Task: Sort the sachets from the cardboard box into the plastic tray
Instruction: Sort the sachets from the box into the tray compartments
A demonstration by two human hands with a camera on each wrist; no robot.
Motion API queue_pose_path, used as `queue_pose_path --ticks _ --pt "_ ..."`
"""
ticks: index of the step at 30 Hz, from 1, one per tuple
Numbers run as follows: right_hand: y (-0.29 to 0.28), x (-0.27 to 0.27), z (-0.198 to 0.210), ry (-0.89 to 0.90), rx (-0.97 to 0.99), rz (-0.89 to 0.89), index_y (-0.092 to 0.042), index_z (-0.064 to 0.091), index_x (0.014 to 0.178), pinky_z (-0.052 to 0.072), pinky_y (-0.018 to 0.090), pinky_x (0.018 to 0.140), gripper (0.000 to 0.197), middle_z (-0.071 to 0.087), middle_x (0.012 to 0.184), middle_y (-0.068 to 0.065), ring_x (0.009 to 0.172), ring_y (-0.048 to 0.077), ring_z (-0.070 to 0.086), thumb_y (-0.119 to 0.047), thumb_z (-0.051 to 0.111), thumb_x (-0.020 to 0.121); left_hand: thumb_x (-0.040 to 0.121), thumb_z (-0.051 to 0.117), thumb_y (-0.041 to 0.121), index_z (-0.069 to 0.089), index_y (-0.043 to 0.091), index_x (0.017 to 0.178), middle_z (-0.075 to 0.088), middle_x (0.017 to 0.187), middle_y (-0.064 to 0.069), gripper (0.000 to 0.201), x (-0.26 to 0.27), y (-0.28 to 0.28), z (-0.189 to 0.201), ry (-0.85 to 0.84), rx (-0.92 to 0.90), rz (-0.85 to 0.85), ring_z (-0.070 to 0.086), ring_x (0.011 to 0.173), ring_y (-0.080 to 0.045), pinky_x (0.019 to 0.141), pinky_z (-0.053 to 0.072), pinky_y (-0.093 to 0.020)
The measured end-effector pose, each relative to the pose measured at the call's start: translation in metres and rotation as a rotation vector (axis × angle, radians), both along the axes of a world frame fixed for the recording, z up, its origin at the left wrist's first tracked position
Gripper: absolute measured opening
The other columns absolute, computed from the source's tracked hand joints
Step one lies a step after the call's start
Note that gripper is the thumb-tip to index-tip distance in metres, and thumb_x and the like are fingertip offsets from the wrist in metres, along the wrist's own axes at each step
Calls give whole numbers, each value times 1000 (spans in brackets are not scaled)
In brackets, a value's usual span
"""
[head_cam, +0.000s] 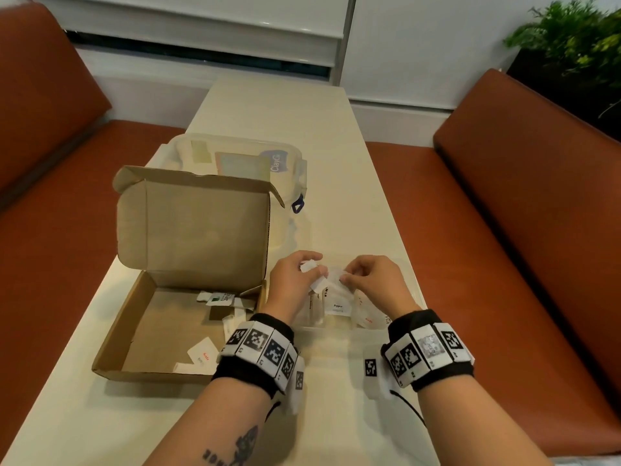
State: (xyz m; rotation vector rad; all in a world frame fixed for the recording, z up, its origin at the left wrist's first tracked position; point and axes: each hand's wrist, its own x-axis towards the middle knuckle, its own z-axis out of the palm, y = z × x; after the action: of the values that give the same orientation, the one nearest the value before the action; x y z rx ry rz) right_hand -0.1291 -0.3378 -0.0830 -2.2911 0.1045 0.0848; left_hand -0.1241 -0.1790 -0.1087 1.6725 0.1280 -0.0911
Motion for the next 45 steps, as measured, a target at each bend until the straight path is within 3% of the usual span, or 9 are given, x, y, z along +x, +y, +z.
queue_pose_path --ticks 5,9,17,21,28,32,35,40,45 --pt "1 -6 -18 88 -213 37 -20 66 65 42 19 62 15 66 70 -3 74 14 59 -21 78 75 86 67 17 65 24 95 61 103 -2 12 2 3 -4 10 21 118 57 101 -20 88 52 -41" --pt "9 -4 -32 67 -356 62 -17 74 75 51 34 83 8 68 85 3 92 22 58 -23 77 75 86 67 16 64 24 93 64 108 -6 11 2 4 -5 -11 14 120 53 92 -6 75 47 -24" --pt "15 -6 -35 -51 -537 160 -18 54 75 43 29 67 16 61 81 2 83 22 54 -17 70 75 85 68 21 63 31 90 67 95 -1 11 1 5 -7 6 -1 75 59 83 -9 71 52 -27" --pt "18 -9 -39 -56 -560 157 -18 48 68 45 31 65 20 61 75 3 74 22 56 -13 66 76 86 67 18 66 23 97 65 89 2 12 0 3 -9 7 -34 50 58 76 -3 56 48 -14" --pt "18 -8 -43 -38 -552 160 -18 47 71 41 28 61 18 57 75 2 74 21 54 -14 63 79 86 68 17 67 22 96 63 93 0 11 -1 2 -6 36 -66 24 59 89 -15 65 53 -20" --pt "19 -10 -34 -118 -136 -31 -16 54 77 40 22 59 15 57 71 -3 64 11 50 -23 63 87 85 69 20 66 27 90 67 97 -6 9 2 4 -8 55 -78 40 62 85 -16 67 53 -25" --pt "27 -13 -22 -88 274 -111 -19 59 83 48 17 53 15 64 72 1 58 7 57 -33 63 88 88 66 22 66 29 87 68 98 -3 7 4 5 -8 70 -64 41 63 99 -23 88 53 -44" --pt "31 -12 -16 64 470 -112 -4 62 100 56 32 67 23 64 72 11 63 17 63 -6 73 79 96 51 33 67 16 96 70 97 -10 24 3 2 -2 161 -189 18 65 89 -25 75 56 -37" --pt "21 -10 -13 -7 642 -261 2 66 91 54 17 59 8 65 72 11 55 9 62 2 66 83 90 60 6 63 14 103 65 109 -13 16 0 4 1 221 -311 -16 64 101 -24 84 57 -38"
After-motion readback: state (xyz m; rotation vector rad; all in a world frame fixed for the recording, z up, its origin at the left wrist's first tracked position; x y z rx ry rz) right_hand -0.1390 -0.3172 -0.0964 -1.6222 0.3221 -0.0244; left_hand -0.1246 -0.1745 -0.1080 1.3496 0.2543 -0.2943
